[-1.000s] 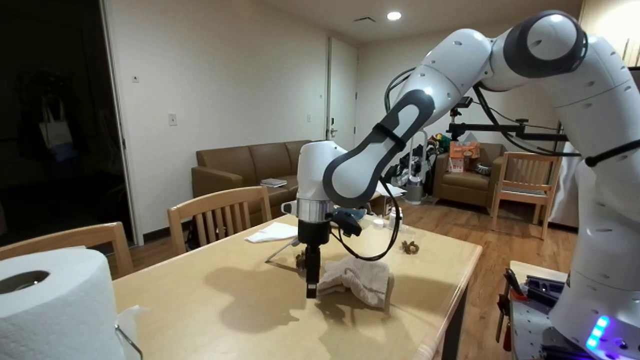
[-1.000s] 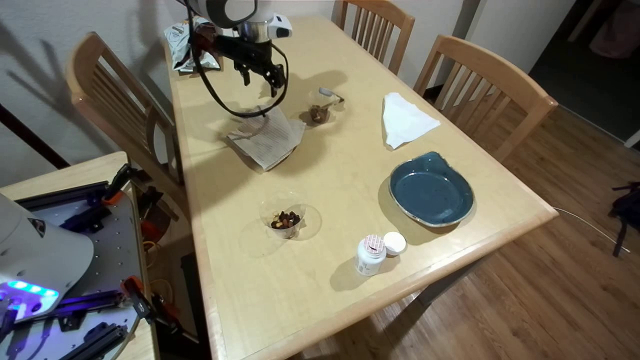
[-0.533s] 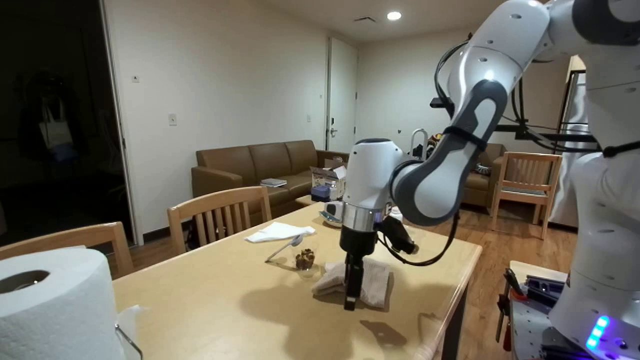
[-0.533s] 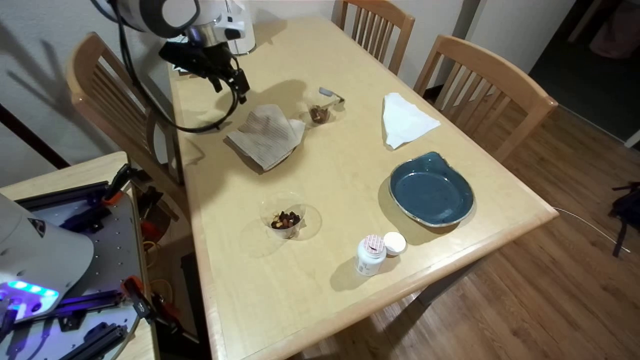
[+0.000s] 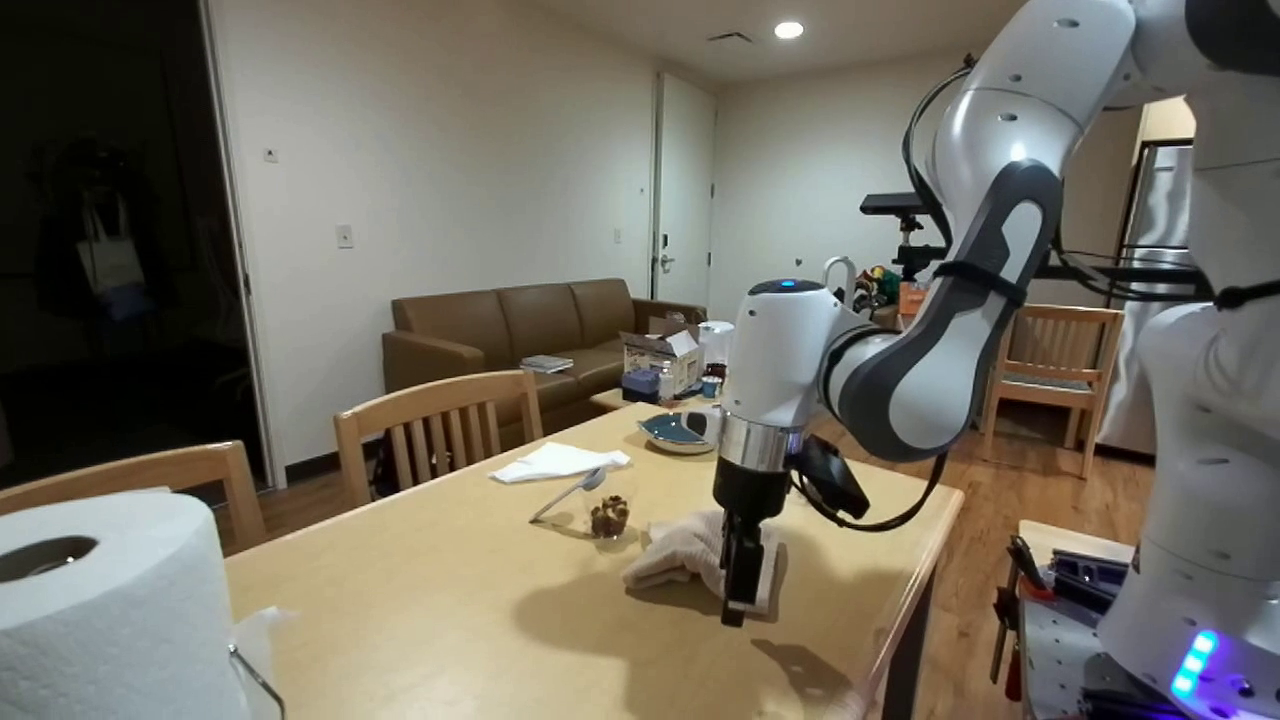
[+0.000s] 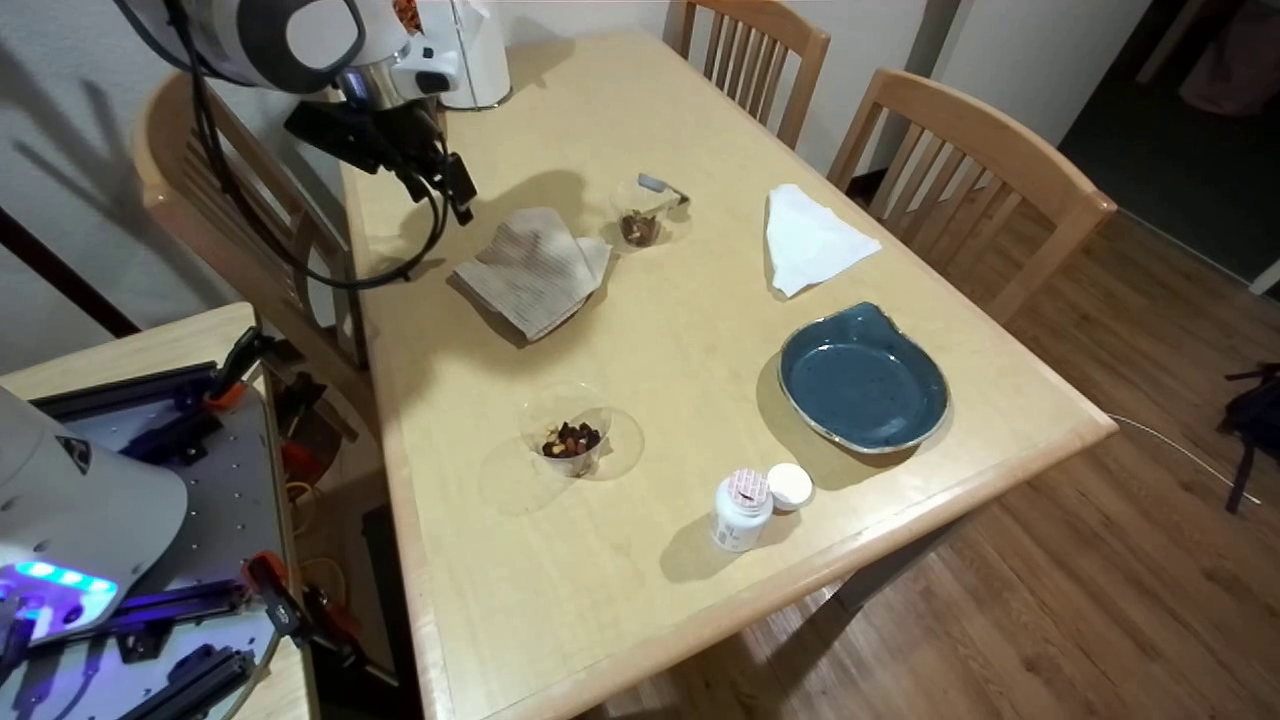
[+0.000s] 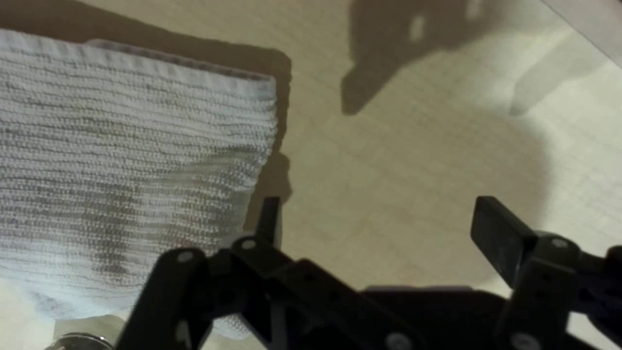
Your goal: Use the towel to wipe the table
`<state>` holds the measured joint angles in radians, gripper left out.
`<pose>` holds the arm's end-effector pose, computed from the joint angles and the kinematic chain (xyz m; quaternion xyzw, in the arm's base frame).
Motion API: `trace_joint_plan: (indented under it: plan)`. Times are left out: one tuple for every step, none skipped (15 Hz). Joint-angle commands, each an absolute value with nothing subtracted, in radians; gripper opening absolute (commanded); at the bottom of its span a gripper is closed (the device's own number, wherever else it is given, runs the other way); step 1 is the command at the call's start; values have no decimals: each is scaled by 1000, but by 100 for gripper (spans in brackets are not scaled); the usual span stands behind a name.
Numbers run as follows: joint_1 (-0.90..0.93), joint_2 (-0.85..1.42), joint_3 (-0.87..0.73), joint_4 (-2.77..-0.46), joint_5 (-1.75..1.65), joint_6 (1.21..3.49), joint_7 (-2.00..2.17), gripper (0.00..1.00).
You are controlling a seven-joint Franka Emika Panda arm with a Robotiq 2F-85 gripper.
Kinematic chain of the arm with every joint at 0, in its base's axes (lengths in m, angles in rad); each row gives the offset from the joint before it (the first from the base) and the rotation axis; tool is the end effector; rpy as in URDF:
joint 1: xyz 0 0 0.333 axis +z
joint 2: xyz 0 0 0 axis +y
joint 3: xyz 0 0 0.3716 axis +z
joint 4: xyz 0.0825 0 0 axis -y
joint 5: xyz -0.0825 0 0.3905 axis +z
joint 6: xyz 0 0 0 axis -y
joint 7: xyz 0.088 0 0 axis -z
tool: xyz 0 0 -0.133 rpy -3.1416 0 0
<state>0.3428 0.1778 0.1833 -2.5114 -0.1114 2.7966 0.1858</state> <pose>0.4241 0.2527 0.2477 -0.9745 -0.2171 -0.0543 0.0141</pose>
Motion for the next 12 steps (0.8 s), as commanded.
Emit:
trace_joint_plan:
  plan:
    - [329, 192, 189, -2482, -127, 2723, 178, 100]
    - [313, 178, 189, -2486, -109, 2703, 159, 100]
    - [300, 168, 190, -2492, -96, 2697, 141, 100]
    - [285, 157, 190, -2502, -80, 2697, 129, 100]
    - [278, 172, 186, -2503, -80, 2705, 137, 100]
    - [267, 169, 180, -2510, -85, 2710, 134, 100]
    - [261, 167, 174, -2512, -96, 2703, 138, 100]
    - [256, 173, 165, -2510, -110, 2700, 143, 100]
    - [247, 185, 166, -2507, -102, 2702, 126, 100]
    - [244, 199, 162, -2500, -102, 2699, 122, 100]
    - [235, 217, 168, -2493, -88, 2706, 100, 100]
    - [232, 230, 167, -2488, -87, 2706, 95, 100]
